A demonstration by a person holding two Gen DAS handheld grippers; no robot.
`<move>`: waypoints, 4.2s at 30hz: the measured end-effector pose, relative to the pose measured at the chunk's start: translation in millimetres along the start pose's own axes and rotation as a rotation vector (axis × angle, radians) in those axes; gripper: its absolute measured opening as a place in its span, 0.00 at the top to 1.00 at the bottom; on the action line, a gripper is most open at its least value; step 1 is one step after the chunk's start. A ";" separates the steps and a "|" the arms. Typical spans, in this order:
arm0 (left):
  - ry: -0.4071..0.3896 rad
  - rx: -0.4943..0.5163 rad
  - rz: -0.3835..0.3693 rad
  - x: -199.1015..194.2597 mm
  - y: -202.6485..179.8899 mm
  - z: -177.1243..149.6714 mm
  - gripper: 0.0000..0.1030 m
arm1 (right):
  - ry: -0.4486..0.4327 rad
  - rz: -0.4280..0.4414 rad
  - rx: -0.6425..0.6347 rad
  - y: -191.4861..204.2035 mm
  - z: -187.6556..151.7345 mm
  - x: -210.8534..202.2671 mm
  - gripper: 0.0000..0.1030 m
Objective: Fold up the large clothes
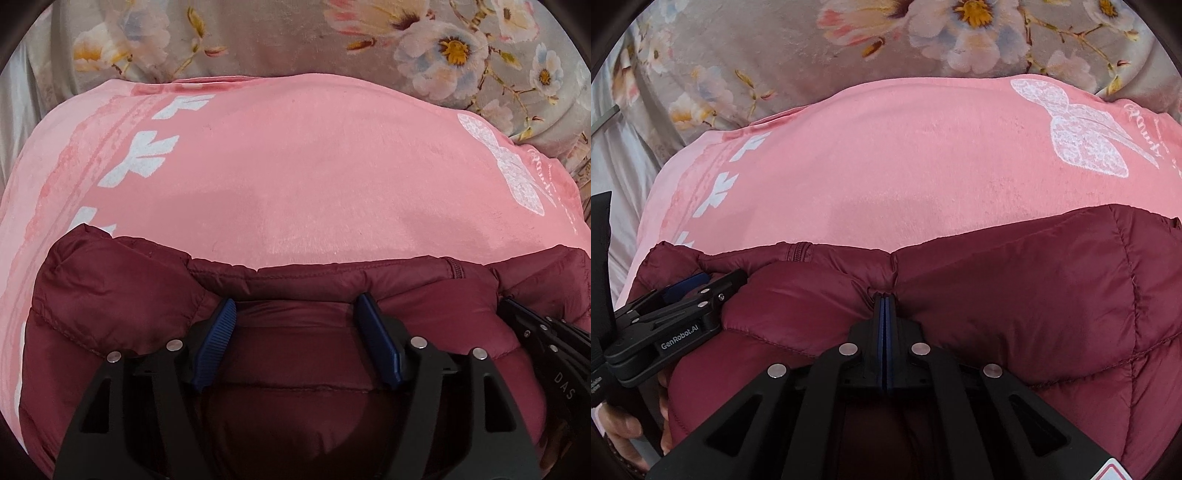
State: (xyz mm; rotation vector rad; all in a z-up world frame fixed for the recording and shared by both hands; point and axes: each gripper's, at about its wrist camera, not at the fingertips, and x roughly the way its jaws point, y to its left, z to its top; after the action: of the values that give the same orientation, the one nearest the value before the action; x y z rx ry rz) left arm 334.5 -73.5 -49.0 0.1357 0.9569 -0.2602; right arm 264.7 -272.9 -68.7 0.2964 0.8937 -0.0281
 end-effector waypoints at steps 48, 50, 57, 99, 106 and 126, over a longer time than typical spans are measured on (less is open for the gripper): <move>-0.001 -0.187 0.147 -65.8 90.7 -18.1 0.21 | -0.142 -0.090 -0.070 54.0 -15.3 -85.3 0.93; -0.008 -0.201 0.151 -69.4 99.0 -8.7 0.21 | -0.142 -0.176 0.000 16.1 -1.1 -91.7 0.93; 0.036 -0.162 0.198 -31.5 103.5 -11.9 0.17 | -0.069 -0.212 0.238 -82.9 -8.3 -72.4 0.99; 0.042 -0.239 0.186 -21.2 112.3 -21.3 0.05 | -0.102 -0.201 0.249 -90.8 -20.8 -58.8 1.00; 0.023 -0.321 0.085 -51.3 130.5 -30.6 0.06 | -0.164 -0.216 0.073 2.5 -24.1 -100.1 0.86; 0.070 -0.480 -0.059 -124.5 154.2 -131.2 0.06 | -0.049 -0.008 -0.061 103.3 -103.1 -62.6 0.87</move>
State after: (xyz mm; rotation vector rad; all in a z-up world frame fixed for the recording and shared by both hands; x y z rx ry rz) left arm 205.8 124.4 -21.7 -0.3253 1.0687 -0.0749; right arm 161.8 -152.7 -56.1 0.2345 0.8453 -0.0159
